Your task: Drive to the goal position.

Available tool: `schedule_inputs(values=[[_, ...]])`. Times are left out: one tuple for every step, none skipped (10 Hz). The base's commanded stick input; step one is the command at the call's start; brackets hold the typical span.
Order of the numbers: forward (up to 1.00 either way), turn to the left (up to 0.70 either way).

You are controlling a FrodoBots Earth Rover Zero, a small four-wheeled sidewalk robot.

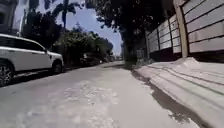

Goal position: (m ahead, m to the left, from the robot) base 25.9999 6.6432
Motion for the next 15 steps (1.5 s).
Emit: schedule_inputs(values=[[1.00, 0.00], [1.00, 0.00], [1.00, 0.00], [1.00, 0.00], [1.00, 0.00], [1.00, 0.00], [1.00, 0.00], [1.00, 0.00], [1.00, 0.00], [1.00, 0.00], [1.00, 0.00], [1.00, 0.00], [1.00, 0.00], [1.00, 0.00], [1.00, 0.00]])
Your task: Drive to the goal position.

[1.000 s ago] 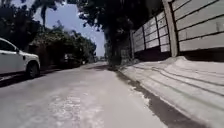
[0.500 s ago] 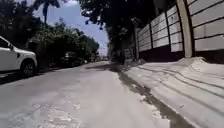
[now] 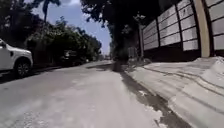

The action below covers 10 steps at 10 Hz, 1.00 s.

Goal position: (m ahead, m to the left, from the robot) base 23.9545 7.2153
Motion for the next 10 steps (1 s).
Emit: schedule_inputs(values=[[1.00, 0.00], [1.00, 0.00], [1.00, 0.00], [1.00, 0.00], [1.00, 0.00], [1.00, 0.00], [1.00, 0.00], [1.00, 0.00], [1.00, 0.00], [1.00, 0.00]])
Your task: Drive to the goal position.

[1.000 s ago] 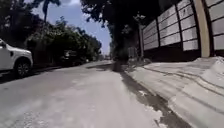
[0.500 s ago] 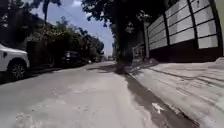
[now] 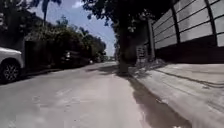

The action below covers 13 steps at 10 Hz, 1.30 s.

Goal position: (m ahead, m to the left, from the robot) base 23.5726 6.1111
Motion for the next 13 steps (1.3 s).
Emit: schedule_inputs(values=[[1.00, 0.00], [1.00, 0.00], [1.00, 0.00], [1.00, 0.00], [1.00, 0.00], [1.00, 0.00], [1.00, 0.00], [1.00, 0.00], [1.00, 0.00], [1.00, 0.00], [1.00, 0.00], [1.00, 0.00], [1.00, 0.00]])
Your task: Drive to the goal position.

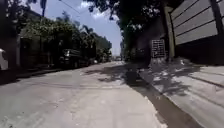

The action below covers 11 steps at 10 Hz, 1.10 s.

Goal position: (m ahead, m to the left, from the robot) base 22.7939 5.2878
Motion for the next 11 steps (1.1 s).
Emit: schedule_inputs(values=[[1.00, 0.00], [1.00, 0.00], [1.00, 0.00], [1.00, 0.00], [1.00, 0.00], [1.00, 0.00], [1.00, 0.00], [1.00, 0.00], [1.00, 0.00], [1.00, 0.00], [1.00, 0.00]])
